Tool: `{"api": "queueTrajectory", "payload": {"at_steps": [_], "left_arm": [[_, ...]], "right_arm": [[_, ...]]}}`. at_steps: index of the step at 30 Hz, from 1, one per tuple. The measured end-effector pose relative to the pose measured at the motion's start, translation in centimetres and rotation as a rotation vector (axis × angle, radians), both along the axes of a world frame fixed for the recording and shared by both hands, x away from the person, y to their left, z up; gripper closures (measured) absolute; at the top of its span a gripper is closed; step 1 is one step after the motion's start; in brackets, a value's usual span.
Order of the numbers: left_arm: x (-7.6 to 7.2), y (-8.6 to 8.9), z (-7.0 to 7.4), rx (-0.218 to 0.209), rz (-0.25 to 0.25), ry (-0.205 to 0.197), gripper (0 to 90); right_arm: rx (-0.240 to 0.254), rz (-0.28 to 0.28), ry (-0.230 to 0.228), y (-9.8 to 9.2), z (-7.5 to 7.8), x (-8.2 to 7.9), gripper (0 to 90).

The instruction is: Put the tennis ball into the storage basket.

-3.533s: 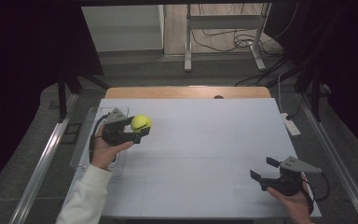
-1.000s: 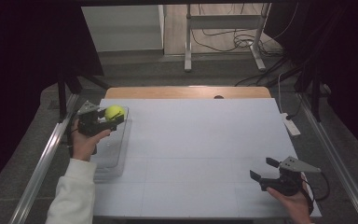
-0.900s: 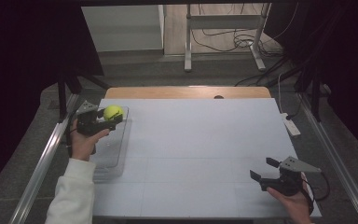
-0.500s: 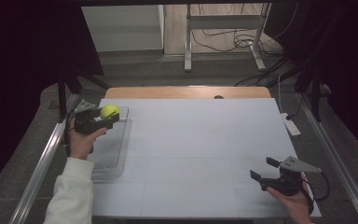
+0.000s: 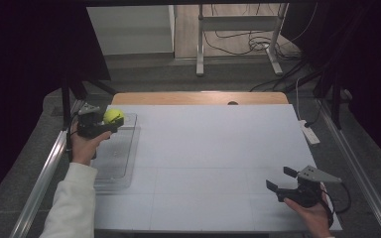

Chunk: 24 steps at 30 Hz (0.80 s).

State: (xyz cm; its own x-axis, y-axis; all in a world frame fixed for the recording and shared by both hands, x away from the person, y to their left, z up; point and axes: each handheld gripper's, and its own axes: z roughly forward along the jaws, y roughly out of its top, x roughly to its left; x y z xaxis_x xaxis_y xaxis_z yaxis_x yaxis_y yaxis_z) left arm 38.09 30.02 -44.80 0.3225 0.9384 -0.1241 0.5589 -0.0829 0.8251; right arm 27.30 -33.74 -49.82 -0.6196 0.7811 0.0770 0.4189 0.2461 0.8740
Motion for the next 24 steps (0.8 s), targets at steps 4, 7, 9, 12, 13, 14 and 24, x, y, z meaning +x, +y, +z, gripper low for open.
{"api": "queueTrajectory", "payload": {"at_steps": [4, 7, 9, 12, 13, 14, 24], "left_arm": [[0.5, 0.4, 0.0, -0.008, 0.020, 0.014, 26.5], [0.7, 0.5, 0.0, -0.002, 0.027, 0.020, 26.4], [0.9, 0.6, -0.1, -0.001, 0.032, 0.026, 26.4], [1.1, 0.8, -0.1, 0.010, 0.042, 0.034, 26.5], [1.1, 0.8, -0.1, 0.011, 0.046, 0.036, 26.4], [1.2, 0.8, -0.1, 0.013, 0.048, 0.037, 26.5], [1.7, 1.4, -0.5, 0.031, 0.080, 0.072, 26.4]], "right_arm": [[0.001, 0.003, -0.002, 0.0, 0.0, 0.0, 12.0], [0.001, 0.002, -0.001, 0.0, 0.0, 0.0, 12.0], [0.001, 0.001, -0.002, 0.0, 0.0, 0.0, 12.0], [-0.001, 0.004, -0.003, 0.0, 0.0, 0.0, 12.0], [-0.002, 0.005, -0.003, 0.1, 0.0, 0.0, 12.0], [-0.001, 0.005, -0.003, 0.1, 0.0, 0.0, 12.0], [-0.002, 0.005, -0.003, 0.1, 0.0, 0.0, 12.1]]}}
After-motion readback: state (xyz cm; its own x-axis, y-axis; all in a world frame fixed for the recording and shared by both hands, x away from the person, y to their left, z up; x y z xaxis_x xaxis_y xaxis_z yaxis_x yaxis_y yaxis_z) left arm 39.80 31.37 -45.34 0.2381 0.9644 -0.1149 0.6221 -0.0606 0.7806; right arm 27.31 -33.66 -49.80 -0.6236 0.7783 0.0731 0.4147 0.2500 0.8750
